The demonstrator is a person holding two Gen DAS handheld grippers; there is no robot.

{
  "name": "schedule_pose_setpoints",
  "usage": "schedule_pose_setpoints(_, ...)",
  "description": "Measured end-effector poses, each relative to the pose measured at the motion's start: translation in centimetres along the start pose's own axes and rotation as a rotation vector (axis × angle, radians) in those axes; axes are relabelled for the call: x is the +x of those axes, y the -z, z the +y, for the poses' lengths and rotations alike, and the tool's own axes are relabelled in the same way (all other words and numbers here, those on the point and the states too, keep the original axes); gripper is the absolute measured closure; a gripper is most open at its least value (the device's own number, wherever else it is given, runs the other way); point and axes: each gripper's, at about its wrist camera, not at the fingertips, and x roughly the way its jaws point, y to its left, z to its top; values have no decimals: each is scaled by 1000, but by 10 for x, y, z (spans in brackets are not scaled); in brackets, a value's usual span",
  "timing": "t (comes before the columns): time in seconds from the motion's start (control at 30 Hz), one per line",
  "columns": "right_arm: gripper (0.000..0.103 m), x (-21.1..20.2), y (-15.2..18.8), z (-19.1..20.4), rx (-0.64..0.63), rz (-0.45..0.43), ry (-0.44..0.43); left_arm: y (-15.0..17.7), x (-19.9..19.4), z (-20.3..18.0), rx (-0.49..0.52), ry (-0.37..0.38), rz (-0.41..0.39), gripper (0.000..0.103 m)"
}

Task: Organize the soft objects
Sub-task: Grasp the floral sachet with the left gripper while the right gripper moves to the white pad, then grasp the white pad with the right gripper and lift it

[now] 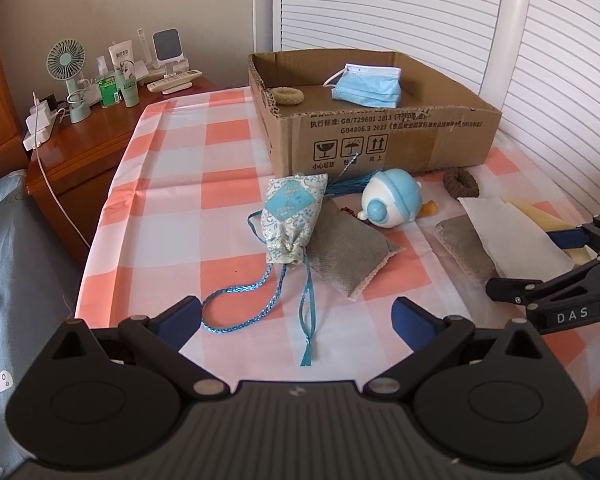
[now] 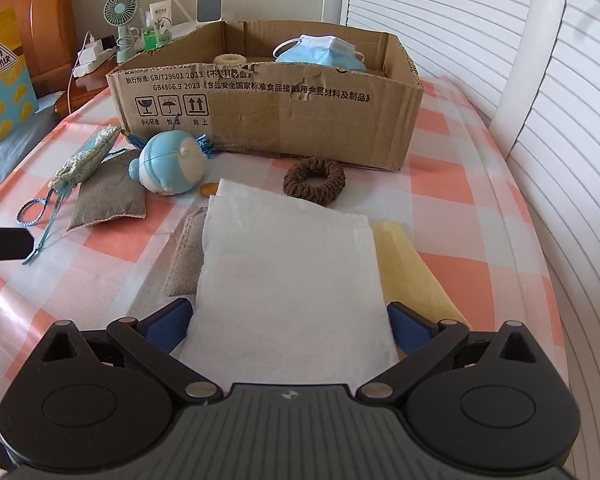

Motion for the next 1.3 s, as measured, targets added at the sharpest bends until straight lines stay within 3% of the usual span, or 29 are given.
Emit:
schedule_pose_setpoints(0.33,0,-3,6,2,-13,-43,8,-24,22,17,-27,31,-73,7)
schedule_pose_setpoints(0.47,0,-4,8,1,-15,-58,6,-33,36,21,-35,62,-81,27)
schedule_pose_setpoints(0.7,0,-4,10,1,-22,-72,-6,-39,56,26,-60,111,-67,38)
schedule_pose_setpoints(0.8,0,-4,10,1,-23,-74,-8,-39,62,27,-70,126,-49,52)
schedule_pose_setpoints(0.83,0,-4,10,1,-23,-75,-7,-38,64,28,-79,133,-46,61)
schedule_pose_setpoints(0.93,0,-4,11,1,-23,-78,-7,-38,63,30,-105,147,-44,69)
schedule_pose_setpoints(1.3,0,-5,3,1,-10,-63,-110,-31,45,25,-86,136,-50,71)
